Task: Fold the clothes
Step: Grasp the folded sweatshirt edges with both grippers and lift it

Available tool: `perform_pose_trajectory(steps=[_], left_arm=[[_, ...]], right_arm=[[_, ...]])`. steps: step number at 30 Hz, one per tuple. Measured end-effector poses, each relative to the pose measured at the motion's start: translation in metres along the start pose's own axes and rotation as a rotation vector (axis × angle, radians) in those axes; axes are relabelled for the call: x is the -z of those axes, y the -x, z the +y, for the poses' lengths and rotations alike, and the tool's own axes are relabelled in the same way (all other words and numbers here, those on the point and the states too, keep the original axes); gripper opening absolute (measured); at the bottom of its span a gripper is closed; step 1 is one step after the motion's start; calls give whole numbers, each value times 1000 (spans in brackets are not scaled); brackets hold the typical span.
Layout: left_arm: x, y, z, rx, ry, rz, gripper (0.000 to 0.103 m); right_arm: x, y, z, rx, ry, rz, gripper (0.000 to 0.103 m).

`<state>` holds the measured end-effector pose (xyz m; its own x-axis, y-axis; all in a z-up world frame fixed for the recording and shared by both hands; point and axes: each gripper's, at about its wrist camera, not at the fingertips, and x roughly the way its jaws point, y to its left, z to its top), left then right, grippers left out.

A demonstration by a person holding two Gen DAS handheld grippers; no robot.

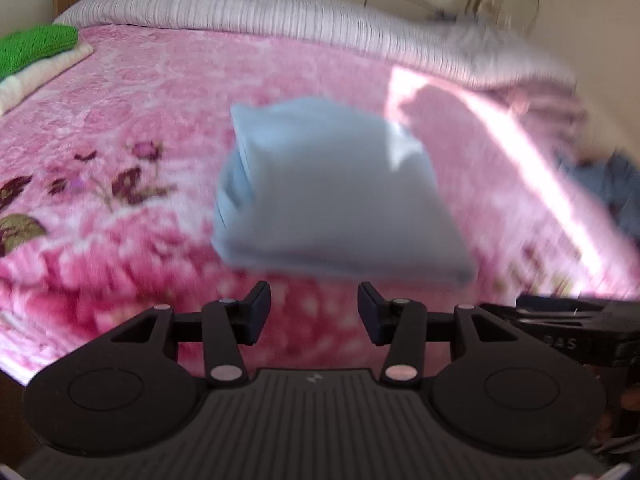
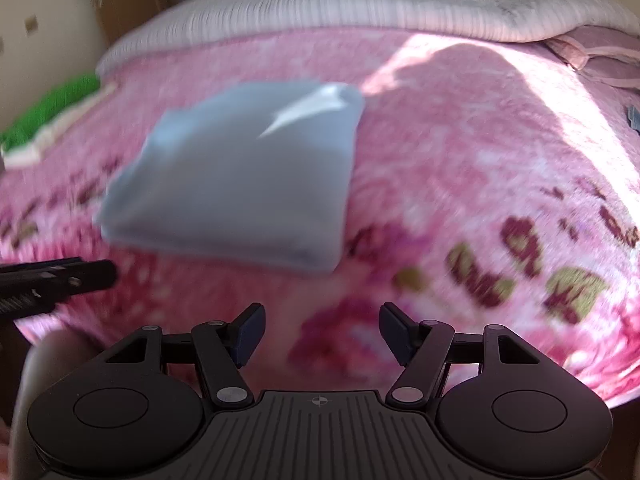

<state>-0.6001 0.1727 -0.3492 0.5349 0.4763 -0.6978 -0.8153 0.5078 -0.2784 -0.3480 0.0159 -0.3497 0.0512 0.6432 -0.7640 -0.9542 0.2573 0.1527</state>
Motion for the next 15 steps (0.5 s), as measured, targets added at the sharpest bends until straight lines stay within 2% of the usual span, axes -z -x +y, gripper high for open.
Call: perform_pose_trajectory(steps=[3,7,11,13,15], left_arm=[[-28,-2,35,54,128,-19,50],[-59,-21,72,77,216,-10,52],[-79,-60,95,163,300,60,53],[-85,-82,103,223,334,96,54],[-89,-102,110,246,375,129,54]], right_arm=[[-19,9,-29,-60,-92,-55,67],[-38,-6,-78,-195,-320,-47,67],[-46,-37,-110,-339,-520,-13,67],[-50,-54,-119,-398,-591,8,67],[-54,-70,-125,-445,-654,26,67]])
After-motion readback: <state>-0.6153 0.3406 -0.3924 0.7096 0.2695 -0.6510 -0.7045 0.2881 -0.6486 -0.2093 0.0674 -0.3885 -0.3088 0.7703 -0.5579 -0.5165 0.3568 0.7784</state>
